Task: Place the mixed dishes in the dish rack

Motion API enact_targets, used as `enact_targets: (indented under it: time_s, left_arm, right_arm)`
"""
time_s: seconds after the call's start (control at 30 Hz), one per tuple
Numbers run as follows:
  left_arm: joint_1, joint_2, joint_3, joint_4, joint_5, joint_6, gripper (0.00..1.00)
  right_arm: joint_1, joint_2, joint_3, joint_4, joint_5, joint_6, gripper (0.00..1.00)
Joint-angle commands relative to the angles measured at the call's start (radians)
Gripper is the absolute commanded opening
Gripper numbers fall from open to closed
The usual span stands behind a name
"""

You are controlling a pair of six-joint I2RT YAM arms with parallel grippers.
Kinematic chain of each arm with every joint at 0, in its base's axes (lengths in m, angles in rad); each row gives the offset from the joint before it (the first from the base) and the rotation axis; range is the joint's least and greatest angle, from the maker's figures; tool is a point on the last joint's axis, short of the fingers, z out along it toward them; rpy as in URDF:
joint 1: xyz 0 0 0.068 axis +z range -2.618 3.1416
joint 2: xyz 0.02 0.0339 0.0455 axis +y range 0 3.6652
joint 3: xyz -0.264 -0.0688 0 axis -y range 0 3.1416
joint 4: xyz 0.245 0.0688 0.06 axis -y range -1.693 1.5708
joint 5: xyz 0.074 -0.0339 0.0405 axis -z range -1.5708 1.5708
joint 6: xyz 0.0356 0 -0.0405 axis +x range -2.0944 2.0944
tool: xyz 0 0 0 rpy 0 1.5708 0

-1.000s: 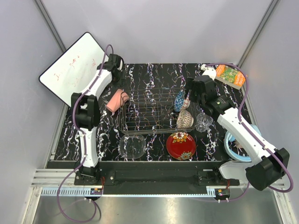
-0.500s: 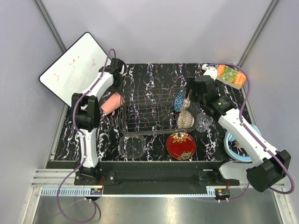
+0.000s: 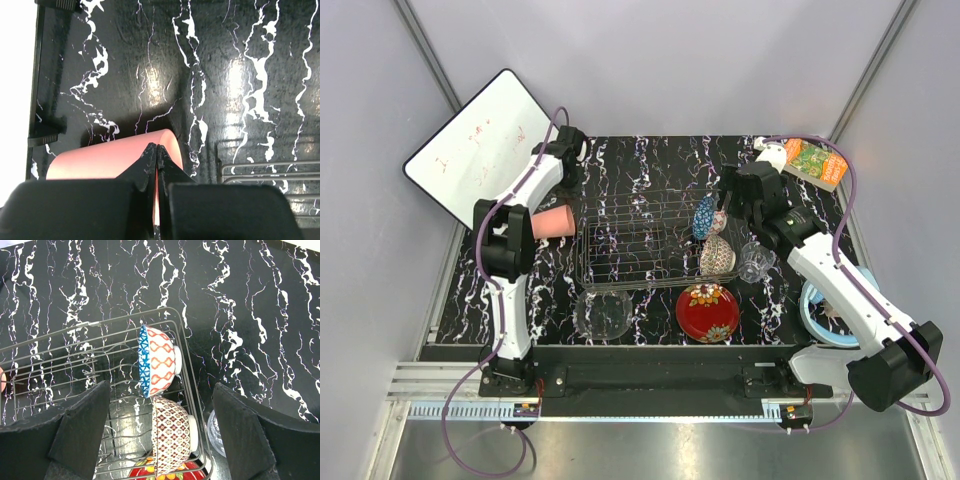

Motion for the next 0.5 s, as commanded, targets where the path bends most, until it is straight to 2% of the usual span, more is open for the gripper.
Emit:
enact_targets:
  time_s: [0.0, 0.37, 0.4, 0.47]
  left_arm:
    - [-0.002, -0.077, 0.053, -0.019, -0.023, 0.017, 0.0]
    - [-0.024, -0.202, 0.18, -0.145, -0.016, 0.034, 0.0]
    - [-0.027, -0.225, 0.184, -0.157, -0.025, 0.038, 0.14]
    - [-0.028, -0.264, 0.162, -0.19, -0.031, 0.054, 0.26]
  right_arm:
    - [-0.004, -0.017, 0.021, -0.004, 0.041, 0.0, 0.9]
    - [-0.004, -0.014, 0.02, 0.008, 0.023, 0.005, 0.9]
    - [-0.004, -0.02, 0.023, 0.009, 0.021, 0.002, 0.92]
    - [-0.003, -0.025, 0.026, 0.009, 0.043, -0.012, 0.93]
